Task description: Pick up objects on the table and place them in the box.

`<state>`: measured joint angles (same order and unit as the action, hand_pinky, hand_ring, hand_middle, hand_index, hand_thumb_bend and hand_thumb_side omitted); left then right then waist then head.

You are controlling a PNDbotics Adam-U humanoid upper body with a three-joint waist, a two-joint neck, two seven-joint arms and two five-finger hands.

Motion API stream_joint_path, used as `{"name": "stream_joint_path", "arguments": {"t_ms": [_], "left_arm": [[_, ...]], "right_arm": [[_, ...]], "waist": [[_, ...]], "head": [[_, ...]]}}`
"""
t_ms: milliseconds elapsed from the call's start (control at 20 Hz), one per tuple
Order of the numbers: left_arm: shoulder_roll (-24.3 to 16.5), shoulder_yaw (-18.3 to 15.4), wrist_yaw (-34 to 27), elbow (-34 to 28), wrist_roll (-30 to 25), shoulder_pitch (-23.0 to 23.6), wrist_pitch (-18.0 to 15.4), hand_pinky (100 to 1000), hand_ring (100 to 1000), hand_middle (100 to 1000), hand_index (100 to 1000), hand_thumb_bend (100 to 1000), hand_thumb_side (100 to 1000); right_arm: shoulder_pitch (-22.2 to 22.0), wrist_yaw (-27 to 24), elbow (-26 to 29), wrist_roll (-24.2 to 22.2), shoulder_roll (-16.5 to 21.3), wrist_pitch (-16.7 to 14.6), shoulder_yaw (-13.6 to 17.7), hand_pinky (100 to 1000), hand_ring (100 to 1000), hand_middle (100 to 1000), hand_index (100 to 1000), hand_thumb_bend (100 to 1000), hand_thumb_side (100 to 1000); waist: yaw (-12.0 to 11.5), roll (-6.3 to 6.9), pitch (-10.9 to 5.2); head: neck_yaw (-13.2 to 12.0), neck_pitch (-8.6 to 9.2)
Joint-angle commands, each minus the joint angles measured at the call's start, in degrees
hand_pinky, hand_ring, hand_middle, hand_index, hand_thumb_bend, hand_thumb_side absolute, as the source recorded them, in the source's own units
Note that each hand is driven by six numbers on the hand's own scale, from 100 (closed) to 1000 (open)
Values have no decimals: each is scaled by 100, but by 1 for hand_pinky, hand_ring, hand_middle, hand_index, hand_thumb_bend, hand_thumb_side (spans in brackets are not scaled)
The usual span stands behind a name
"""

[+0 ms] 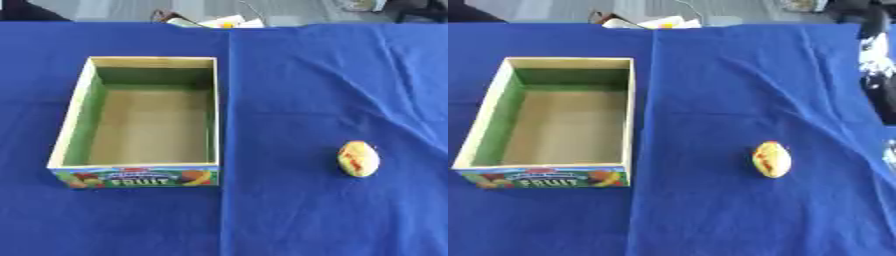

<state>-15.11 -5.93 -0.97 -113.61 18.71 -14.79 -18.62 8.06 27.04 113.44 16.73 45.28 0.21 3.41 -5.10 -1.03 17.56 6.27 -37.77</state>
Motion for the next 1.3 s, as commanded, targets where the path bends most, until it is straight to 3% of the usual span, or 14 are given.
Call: {"name": "stream_joint_path", "arguments": {"t_ms": [50,400,600,750,1050,1150,1300], "left_arm": [[-151,-30,-14,-98,-13,-27,4,618,816,840,873,100,1000],[-177,-9,-22,-98,-33,-21,5,617,817,840,873,100,1000],[-181,3,-25,-98,-48,-20,10,617,817,840,873,100,1000],[-179,9,-29,-98,-55,-19,12,616,817,840,872,100,1000],[-178,19,-33,-98,-72,-25,15,616,817,840,872,100,1000],[-174,22,-34,-98,-77,-24,18,616,817,840,872,100,1000],[-164,35,-39,-98,-95,-31,24,616,817,840,872,100,1000]], "right_arm": [[-54,409,116,-787,725,312,-168,839,755,812,929,100,987],[25,114,116,-1923,1571,533,-520,859,780,791,918,100,899],[120,-162,116,-2405,1808,622,-676,870,793,792,927,100,858],[180,-322,116,-2718,1917,696,-784,870,799,785,961,100,768],[224,-689,116,-3149,2056,965,-934,867,812,800,1000,105,779],[195,-848,116,-3273,2131,1151,-1007,866,813,801,1000,212,863],[248,-993,116,-3414,2181,1337,-1102,872,823,818,1000,252,878]], "waist": [[7,-6,-129],[3,-17,-147],[-13,-22,-143],[-30,-30,-139],[-51,-39,-127],[-58,-43,-123],[-73,-45,-116]], "head": [[4,-56],[55,-63],[73,-62],[86,-60],[102,-46],[118,-43],[135,-35]]}}
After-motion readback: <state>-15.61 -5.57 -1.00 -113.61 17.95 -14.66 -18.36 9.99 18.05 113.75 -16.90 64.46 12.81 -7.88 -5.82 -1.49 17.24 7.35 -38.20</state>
